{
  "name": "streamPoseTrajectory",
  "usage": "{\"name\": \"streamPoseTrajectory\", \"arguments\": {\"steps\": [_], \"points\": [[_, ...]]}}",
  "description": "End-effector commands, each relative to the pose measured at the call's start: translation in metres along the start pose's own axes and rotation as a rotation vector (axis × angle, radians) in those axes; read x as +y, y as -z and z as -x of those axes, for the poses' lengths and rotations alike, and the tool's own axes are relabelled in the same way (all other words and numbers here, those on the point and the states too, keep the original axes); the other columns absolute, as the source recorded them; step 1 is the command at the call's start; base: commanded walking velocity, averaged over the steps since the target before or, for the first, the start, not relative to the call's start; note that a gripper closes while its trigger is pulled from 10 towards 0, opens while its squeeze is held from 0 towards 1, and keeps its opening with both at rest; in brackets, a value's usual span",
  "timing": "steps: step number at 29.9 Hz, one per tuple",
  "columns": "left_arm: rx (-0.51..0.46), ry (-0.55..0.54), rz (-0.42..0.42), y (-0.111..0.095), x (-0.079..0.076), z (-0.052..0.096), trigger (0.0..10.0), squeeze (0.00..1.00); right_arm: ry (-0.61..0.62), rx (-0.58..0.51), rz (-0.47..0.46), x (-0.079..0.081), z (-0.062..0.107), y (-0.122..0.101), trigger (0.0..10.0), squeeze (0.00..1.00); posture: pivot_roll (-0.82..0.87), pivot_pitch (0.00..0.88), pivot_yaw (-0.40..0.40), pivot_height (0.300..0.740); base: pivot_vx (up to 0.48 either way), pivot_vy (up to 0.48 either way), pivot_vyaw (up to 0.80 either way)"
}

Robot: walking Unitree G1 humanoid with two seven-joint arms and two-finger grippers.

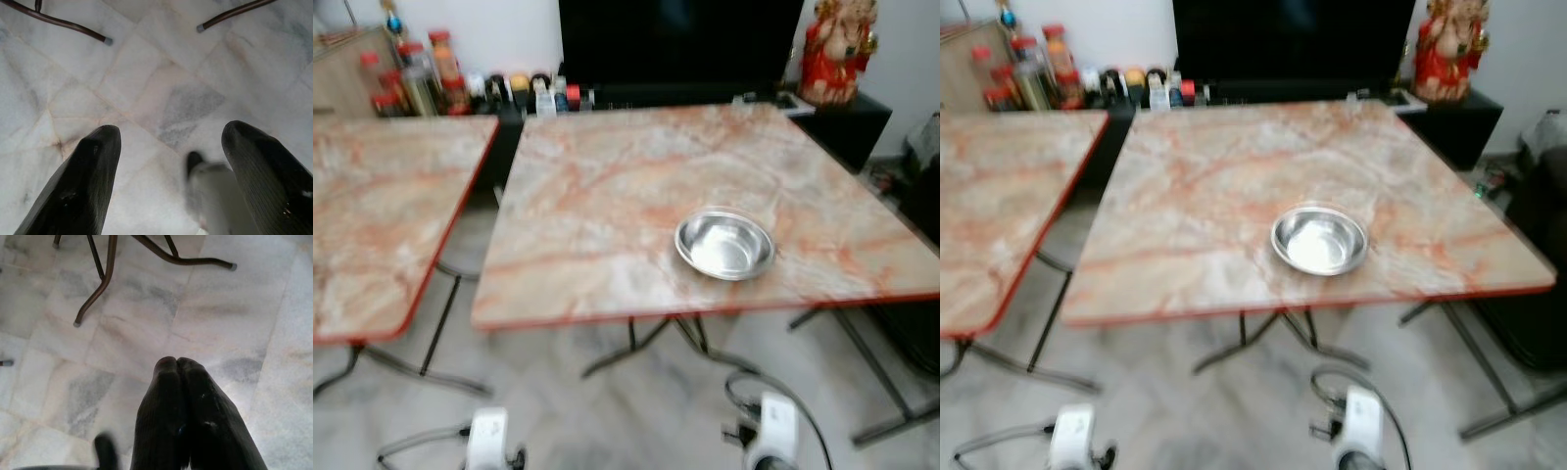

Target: Setting the table

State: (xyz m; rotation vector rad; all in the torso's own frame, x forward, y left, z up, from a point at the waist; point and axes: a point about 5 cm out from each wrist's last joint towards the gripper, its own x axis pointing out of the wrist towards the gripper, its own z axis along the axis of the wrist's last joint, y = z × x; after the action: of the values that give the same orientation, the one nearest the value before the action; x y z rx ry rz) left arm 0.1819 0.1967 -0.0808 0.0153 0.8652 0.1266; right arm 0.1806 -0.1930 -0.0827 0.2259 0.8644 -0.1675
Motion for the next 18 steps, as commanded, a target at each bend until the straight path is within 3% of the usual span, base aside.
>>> {"name": "streamPoseTrajectory", "arguments": {"steps": [1,9,18], "points": [[-0.001,-0.034,0.015,-0.0020,0.0102,-0.0002,10.0,0.00,-0.016,-0.030,0.031,0.0081,-0.0026,-0.0086,10.0,0.00,-0.01,0.000,-0.015,0.740,0.000,0.405,0.00],[0.003,-0.043,0.013,-0.0003,0.0135,0.0004,10.0,0.00,-0.028,-0.033,0.036,0.0101,-0.0027,-0.0088,10.0,0.00,-0.01,0.000,-0.015,0.740,0.000,0.405,0.51],[0.013,-0.046,0.003,0.0012,0.0175,0.0009,10.0,0.00,-0.018,-0.006,0.027,0.0105,-0.0022,-0.0036,10.0,0.00,0.00,0.000,-0.005,0.740,0.000,0.405,0.00]]}}
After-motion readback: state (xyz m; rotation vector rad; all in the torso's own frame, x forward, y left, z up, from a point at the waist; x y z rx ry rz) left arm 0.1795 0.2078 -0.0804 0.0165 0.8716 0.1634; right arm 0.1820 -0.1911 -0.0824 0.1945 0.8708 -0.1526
